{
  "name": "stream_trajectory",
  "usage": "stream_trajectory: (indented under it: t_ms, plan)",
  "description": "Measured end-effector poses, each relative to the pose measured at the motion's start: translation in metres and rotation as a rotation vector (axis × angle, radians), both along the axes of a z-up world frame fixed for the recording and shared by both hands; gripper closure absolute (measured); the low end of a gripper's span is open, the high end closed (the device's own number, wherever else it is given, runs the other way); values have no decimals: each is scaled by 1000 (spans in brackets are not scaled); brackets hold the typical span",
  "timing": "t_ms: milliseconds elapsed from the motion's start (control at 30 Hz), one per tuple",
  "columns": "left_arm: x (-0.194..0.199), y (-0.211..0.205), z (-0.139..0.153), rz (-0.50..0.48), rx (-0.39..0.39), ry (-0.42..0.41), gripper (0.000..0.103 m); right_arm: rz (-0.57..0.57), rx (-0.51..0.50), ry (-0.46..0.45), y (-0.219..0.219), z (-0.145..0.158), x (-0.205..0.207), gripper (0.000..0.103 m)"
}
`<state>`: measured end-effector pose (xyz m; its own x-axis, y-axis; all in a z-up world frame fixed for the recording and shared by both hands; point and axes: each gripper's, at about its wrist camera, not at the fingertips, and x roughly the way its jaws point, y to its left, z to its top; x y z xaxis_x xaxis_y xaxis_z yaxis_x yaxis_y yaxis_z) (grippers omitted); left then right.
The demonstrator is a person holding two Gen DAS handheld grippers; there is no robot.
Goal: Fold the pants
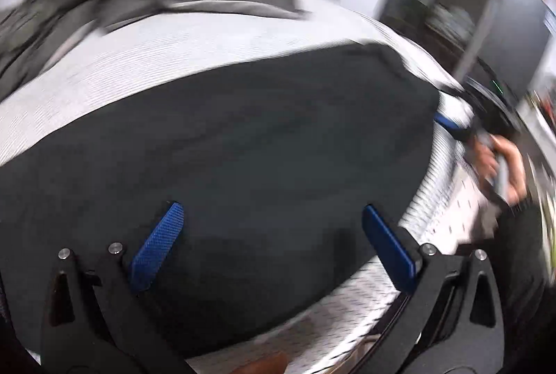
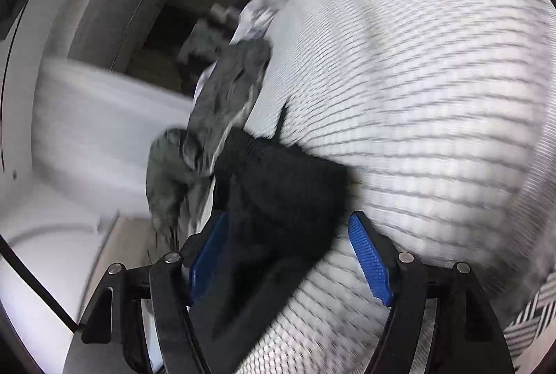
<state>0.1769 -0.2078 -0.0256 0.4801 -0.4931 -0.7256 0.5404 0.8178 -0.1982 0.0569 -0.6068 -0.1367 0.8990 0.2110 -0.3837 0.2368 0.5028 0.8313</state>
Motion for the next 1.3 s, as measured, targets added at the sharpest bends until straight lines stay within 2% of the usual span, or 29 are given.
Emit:
stream_trajectory:
  t_ms: [67, 100, 133, 167, 200, 267, 333, 367, 400, 467, 500, 600, 667, 767, 900, 967, 1000, 1033, 1067, 1100, 1133, 1200, 1233, 1300]
  plan:
    - [-8, -29, -4, -65, 20, -3, 1, 3, -144, 83, 16, 8, 14, 64]
    - [-14, -36, -8, -74, 39, 2, 1, 9, -162, 76, 18, 11, 13, 72]
    - [-16, -41, -12, -78, 61, 10, 1, 19, -138, 35, 19, 15, 7, 86]
    - [-17, -48, -18, -82, 96, 18, 1, 25, -125, -19, 18, 20, -4, 89]
    - [-14, -54, -23, -86, 118, 20, 1, 35, -143, -41, 19, 26, -13, 89]
    - [-17, -64, -32, -100, 174, 10, 0, 46, -190, -11, 21, 26, -23, 88]
    - [-26, -73, -34, -111, 205, -16, 0, 56, -185, 130, 15, 4, -21, 87]
    - [-27, -66, -32, -111, 199, -18, 1, 64, -162, 158, 12, -4, -22, 84]
    - [-30, -65, -27, -112, 174, -17, 1, 57, -141, 136, 8, -2, -26, 79]
    - [-25, -53, -20, -121, 108, -12, 1, -15, -193, 84, 5, 17, -43, 43]
    - [-25, -52, -14, -120, 75, -16, 1, -65, -233, 57, 4, 26, -52, 36]
    - [-12, -48, -8, -97, 43, -15, 1, -95, -266, -46, -6, 53, -58, 34]
    - [2, -58, -18, -82, 82, 34, 1, -71, -309, -39, -11, 68, -43, 27]
    - [11, -66, -26, -82, 137, 30, 0, 50, -376, 18, -10, 85, 9, 27]
    - [6, -62, -27, -87, 126, 25, 0, 187, -413, 88, 8, 86, 78, 27]
    - [9, -60, -29, -89, 121, 18, 0, 228, -477, 144, 19, 78, 108, 28]
    - [8, -59, -29, -92, 123, 15, 0, 257, -519, 170, 24, 73, 120, 32]
    - [6, -57, -29, -94, 122, 14, 0, 296, -573, 210, 32, 70, 133, 58]
    - [7, -55, -29, -93, 118, 17, 0, 323, -611, 222, 39, 69, 143, 80]
    - [7, -53, -29, -94, 116, 17, 0, 354, -657, 228, 46, 68, 152, 84]
    - [7, -52, -30, -96, 116, 17, 0, 350, -711, 240, 51, 69, 157, 85]
    - [8, -48, -30, -96, 108, 21, 0, 269, -745, 291, 47, 64, 162, 84]
    - [10, -48, -30, -93, 105, 27, 0, 188, -742, 335, 40, 60, 165, 79]
    - [9, -43, -27, -85, 93, 32, 0, 152, -704, 346, 33, 58, 162, 68]
